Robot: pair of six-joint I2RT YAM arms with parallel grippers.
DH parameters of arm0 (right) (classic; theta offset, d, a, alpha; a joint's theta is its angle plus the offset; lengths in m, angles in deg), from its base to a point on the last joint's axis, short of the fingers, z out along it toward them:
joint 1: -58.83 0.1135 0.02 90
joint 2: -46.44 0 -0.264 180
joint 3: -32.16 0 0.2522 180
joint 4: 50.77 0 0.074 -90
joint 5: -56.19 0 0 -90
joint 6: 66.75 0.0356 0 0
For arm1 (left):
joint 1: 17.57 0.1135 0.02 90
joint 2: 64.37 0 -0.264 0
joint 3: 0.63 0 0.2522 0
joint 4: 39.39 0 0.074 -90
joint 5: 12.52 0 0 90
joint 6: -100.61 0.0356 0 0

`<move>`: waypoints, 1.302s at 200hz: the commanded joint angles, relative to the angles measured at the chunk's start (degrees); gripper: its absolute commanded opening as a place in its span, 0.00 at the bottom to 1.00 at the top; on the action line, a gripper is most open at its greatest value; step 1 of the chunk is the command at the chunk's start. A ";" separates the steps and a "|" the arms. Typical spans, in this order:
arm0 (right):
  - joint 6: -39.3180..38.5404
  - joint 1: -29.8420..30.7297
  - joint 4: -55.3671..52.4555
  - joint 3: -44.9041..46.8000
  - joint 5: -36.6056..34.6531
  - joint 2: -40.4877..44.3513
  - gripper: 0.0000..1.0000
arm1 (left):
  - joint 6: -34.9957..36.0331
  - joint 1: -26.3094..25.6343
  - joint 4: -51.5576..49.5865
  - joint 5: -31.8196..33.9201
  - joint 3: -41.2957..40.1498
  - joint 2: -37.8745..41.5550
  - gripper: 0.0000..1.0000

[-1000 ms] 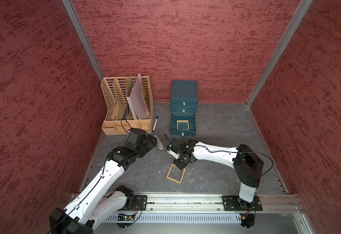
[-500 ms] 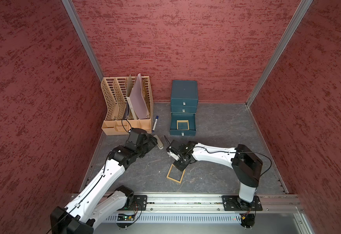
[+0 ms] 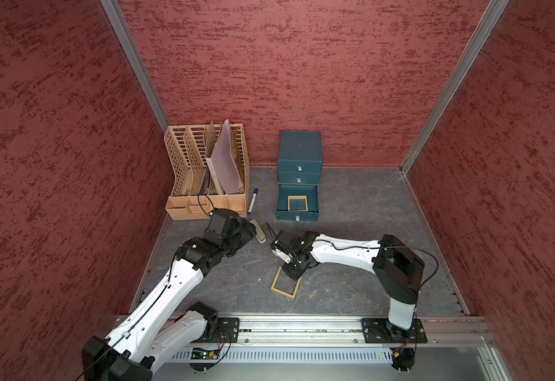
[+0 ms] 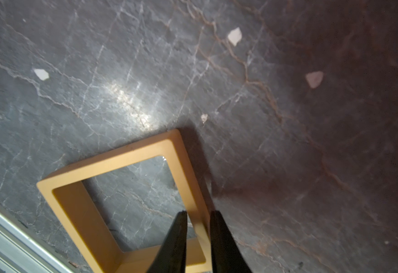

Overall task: Place the brooch boxes into the drawer by color
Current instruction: Pick up the brooch box from the center of the board, then place the brooch box in the drawer.

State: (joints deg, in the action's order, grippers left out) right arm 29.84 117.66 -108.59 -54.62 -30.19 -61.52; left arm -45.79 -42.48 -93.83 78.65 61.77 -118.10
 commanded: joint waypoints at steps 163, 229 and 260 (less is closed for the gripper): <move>13.23 -1.85 -10.09 -6.62 -12.11 7.43 0.00 | -1.15 -1.93 1.56 -0.55 0.72 -1.53 0.76; 18.56 -13.72 -13.87 -19.37 -15.15 6.82 0.00 | -1.87 -4.05 2.54 0.31 0.67 -2.71 0.76; 19.70 -18.94 -14.22 -26.03 -14.45 3.31 0.00 | -1.82 -4.34 2.47 0.47 1.08 -3.03 0.76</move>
State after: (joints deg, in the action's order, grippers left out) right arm 47.17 101.74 -121.37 -76.04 -43.15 -55.97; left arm -47.49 -46.46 -92.48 78.02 61.79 -120.73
